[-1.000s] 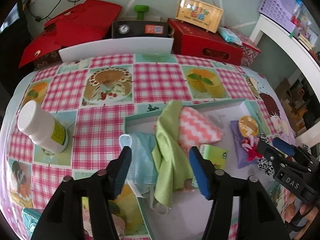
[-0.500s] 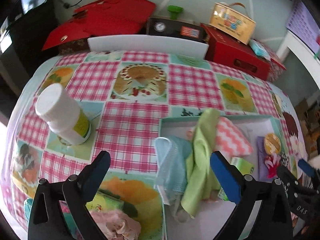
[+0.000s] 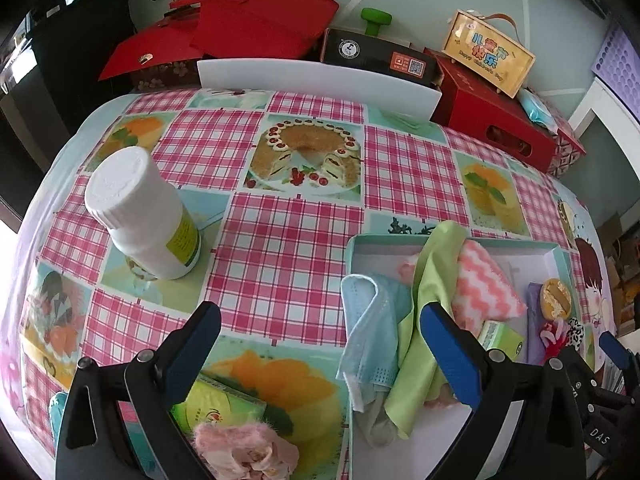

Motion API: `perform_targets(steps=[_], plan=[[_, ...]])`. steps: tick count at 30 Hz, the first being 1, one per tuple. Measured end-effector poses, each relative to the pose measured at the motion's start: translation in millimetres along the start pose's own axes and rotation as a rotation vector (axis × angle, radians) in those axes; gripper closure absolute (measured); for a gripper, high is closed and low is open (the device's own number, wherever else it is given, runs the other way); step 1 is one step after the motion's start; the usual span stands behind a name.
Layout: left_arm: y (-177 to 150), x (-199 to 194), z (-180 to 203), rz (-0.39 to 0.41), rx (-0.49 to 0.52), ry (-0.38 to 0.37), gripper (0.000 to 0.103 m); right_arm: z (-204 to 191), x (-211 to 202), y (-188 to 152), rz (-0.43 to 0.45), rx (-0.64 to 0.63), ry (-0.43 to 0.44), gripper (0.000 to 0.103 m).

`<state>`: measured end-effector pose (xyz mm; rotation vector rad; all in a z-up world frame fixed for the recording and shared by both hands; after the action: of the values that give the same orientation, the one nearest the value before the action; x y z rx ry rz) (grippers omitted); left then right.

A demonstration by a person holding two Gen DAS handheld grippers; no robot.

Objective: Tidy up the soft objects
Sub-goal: 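Move both grippers toward the pink scrunchie and green tissue packet beside the teal box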

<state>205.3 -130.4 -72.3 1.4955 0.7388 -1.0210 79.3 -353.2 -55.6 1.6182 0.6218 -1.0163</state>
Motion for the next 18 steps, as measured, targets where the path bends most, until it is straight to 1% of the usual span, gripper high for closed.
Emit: perform_targets(steps=[6,12,18], plan=[[-1,-4,-1,-0.014,0.03,-0.01,0.003,-7,-4,1,0.0,-0.012,0.014,0.0],[1,-16,-6,-0.004,0.028,-0.026,0.003,-12,-7,1,-0.009,-0.013,0.009,0.0],[7,-31,-23,0.027,0.008,-0.003,0.003,-24,-24,8,0.034,-0.022,0.033,0.0]])
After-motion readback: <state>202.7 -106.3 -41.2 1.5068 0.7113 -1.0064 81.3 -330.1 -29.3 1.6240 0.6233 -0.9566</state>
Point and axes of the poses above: each gripper's, at about its wrist camera, not at the fingertips, and x roughly the way its jaws point, z to its right, y to its top, the point moved 6 cm from there along x, roughly the way its jaws point, and after that the axes turned 7 degrees about y, right-handed, at the moved point
